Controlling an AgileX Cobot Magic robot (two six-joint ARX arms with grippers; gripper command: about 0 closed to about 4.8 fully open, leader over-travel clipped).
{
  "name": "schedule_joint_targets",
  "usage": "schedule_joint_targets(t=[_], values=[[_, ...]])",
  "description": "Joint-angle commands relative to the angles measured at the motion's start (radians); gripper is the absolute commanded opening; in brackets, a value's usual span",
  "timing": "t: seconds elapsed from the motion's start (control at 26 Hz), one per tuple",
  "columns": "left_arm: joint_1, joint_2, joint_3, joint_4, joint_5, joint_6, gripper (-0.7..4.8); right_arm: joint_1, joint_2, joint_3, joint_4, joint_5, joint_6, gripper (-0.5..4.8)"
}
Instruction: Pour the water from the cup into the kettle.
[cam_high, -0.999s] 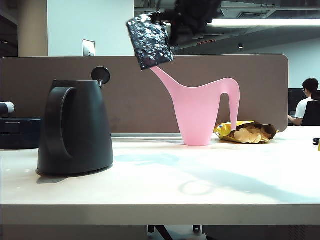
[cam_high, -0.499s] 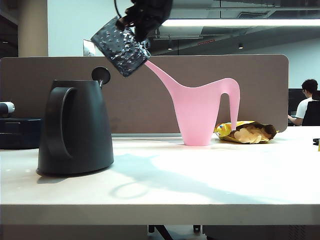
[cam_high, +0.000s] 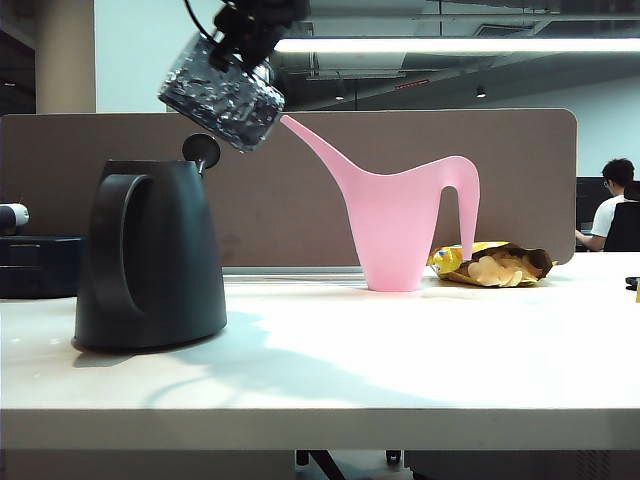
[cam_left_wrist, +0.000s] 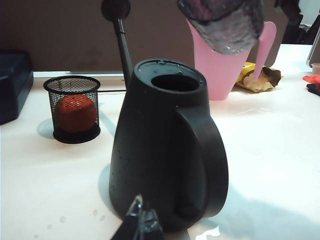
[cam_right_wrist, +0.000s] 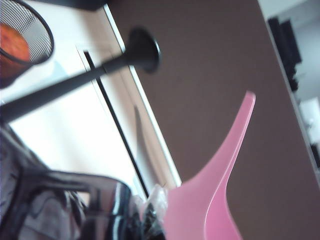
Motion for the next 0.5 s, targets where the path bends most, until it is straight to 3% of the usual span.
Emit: schedule_joint_targets(t=[0.04, 0.23, 0.5], values=[[0.000, 0.000, 0.003, 0.013, -0.003, 0.003, -0.05, 0.030, 0.009, 0.007, 0.050, 0.019, -0.082, -0.09], [0.000, 0.000, 0.003, 0.013, 0.005, 0.001, -0.05, 0.048, 0.048, 0.008, 0.061, 0.072, -0.222, -0.09], [0.000, 0.000, 0.003, 0.012, 0.006, 0.000, -0.05, 0.053, 0.058, 0.021, 0.070, 0.107, -0.274, -0.09]])
